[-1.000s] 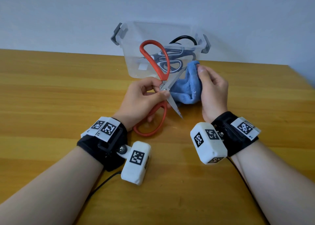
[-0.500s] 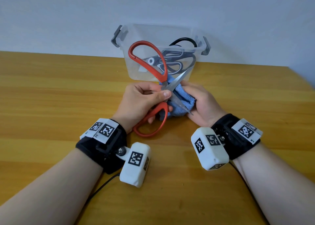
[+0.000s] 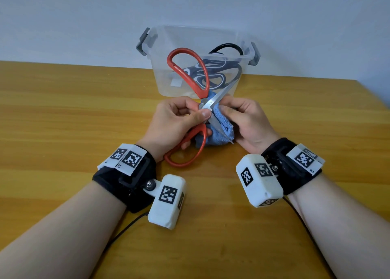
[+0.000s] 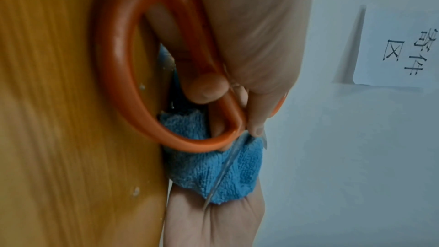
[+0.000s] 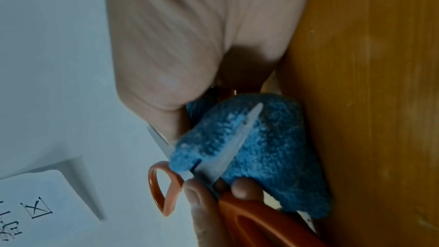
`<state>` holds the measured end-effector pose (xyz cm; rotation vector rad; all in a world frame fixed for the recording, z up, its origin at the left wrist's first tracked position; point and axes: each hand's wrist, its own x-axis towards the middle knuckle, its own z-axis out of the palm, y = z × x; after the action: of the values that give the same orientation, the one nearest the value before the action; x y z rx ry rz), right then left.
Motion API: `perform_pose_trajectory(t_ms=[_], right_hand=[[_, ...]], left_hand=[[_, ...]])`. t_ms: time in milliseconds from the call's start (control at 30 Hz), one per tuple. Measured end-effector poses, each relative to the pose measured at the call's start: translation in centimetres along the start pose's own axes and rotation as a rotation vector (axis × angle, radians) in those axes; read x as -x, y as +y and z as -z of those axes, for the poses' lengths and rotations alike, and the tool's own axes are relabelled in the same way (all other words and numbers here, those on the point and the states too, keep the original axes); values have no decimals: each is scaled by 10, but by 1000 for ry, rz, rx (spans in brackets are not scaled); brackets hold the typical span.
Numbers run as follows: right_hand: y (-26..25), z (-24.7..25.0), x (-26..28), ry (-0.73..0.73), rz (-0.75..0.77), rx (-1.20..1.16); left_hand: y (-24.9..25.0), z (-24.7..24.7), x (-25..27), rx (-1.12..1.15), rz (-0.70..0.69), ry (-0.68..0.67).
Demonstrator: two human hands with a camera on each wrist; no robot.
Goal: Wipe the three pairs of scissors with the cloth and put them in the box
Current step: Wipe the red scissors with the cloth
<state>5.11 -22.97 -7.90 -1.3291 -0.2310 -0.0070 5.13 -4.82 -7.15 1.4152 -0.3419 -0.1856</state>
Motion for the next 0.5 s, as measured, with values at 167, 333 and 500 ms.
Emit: perform_pose_trajectory(t_ms=[167,333,500], right_hand=[[-3,0,-1,57,-36,-73],[-10,1,-1,72,-91,-197],[-11,4,-4,151,-92,-298]], left_hand=[[1,-2,0,-1,-5,1],[0,-1,0,-29,-4,1],[0,0,0,-50,2,14]])
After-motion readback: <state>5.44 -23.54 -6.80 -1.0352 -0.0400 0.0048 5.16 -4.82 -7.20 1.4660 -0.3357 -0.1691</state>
